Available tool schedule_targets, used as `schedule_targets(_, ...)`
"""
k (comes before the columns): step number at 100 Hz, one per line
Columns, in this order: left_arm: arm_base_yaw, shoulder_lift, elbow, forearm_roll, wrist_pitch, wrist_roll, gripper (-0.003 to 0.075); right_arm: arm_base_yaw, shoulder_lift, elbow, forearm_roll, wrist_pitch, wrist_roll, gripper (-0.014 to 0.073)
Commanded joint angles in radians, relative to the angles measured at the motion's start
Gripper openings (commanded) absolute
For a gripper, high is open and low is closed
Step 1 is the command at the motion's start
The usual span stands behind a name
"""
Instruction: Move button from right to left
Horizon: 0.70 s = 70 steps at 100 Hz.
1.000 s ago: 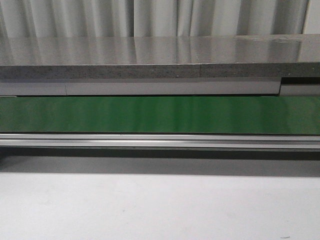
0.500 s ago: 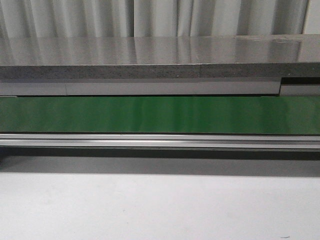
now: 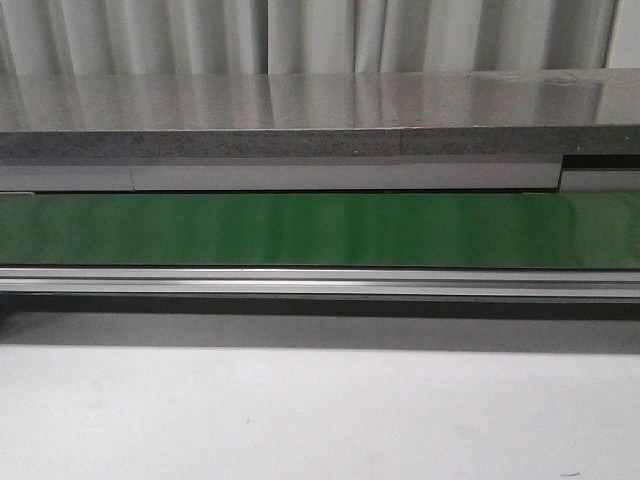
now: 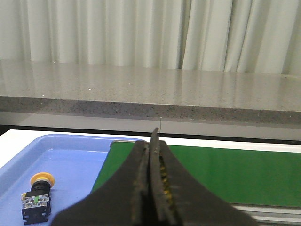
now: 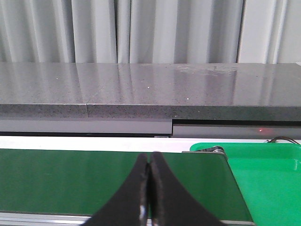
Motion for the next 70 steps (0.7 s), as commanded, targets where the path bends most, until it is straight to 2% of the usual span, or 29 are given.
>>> schedule_targets(1,0.002,-0.031,0.046,-0.002,-0.075,-0.011,-0.002,-0.001,0.008,-0.027,0.0,-0.08,-0.008,-0.0059)
schedule_targets(18,0.002,-0.031,0.046,-0.002,-0.075,-0.011,-0.002,-0.003,0.008,-0.008,-0.008,-0.117,-0.007,-0.0059)
schedule_targets(25,0.002,-0.031,0.046,-0.002,-0.075,-0.011,-0.002,-0.003,0.008,0.021,-0.1,-0.155,0.015,-0.0059)
schedule_targets(34,0.002,-0.031,0.046,-0.002,-0.075,-0.011,-0.002,-0.003,0.0,0.077,-0.289,-0.201,0.201,-0.0059)
schedule_targets(40,0.002,-0.031,0.046,-0.002,-0.075,-0.011,-0.002,-0.003,-0.017,0.073,-0.427,-0.145,0.332,-0.0059)
schedule_targets(47,0.002,-0.031,0.046,-0.002,-0.075,-0.011,-0.002,-0.003,-0.04,0.074,-0.527,-0.126,0.417,-0.0059)
schedule_targets(70,0.002,-0.031,0.046,-0.002,-0.075,-0.011,-0.002,-0.003,-0.038,0.074,-0.537,-0.108,0.432,-0.0059)
